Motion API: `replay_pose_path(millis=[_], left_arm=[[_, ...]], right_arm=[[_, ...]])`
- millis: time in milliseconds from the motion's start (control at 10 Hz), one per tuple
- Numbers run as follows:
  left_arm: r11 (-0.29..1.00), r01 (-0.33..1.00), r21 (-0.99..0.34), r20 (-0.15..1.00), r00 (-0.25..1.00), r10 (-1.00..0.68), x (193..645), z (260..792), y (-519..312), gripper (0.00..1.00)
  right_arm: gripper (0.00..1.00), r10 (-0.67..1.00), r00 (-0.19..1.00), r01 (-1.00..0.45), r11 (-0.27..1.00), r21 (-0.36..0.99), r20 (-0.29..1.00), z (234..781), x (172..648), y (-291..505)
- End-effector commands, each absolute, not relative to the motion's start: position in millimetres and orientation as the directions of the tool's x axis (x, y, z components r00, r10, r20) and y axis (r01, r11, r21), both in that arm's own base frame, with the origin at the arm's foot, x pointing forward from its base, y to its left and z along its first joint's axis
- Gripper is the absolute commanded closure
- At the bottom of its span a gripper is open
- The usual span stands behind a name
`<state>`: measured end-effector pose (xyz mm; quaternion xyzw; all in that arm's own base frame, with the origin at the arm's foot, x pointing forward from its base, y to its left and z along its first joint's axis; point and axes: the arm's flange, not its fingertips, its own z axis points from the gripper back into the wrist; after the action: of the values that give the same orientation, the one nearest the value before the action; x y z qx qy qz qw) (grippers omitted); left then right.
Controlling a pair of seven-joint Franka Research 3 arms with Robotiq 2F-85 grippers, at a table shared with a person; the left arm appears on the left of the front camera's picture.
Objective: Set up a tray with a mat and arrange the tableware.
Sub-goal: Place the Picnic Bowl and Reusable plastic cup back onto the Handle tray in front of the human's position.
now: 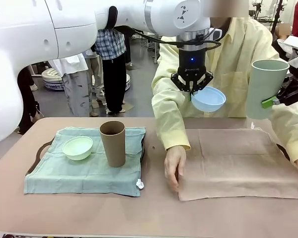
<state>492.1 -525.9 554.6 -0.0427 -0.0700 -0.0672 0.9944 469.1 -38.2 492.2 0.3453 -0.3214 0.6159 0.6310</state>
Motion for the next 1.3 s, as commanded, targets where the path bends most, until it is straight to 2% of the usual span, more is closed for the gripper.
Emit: replay_pose_path(millis=[0, 1200], left_arm=[[0.986, 0.148, -0.081, 0.158, 0.978, -0.134, 490.9, 556.6, -526.5, 1.0], [0.986, 0.148, -0.081, 0.158, 0.978, -0.134, 490.9, 556.6, -526.5, 1.0]], right_arm=[[0.77, 0.547, 0.034, -0.999, 0.007, 0.036, 0.837, 493.5, 469.8, -36.9], [0.77, 0.547, 0.034, -0.999, 0.007, 0.036, 0.837, 493.5, 469.8, -36.9]])
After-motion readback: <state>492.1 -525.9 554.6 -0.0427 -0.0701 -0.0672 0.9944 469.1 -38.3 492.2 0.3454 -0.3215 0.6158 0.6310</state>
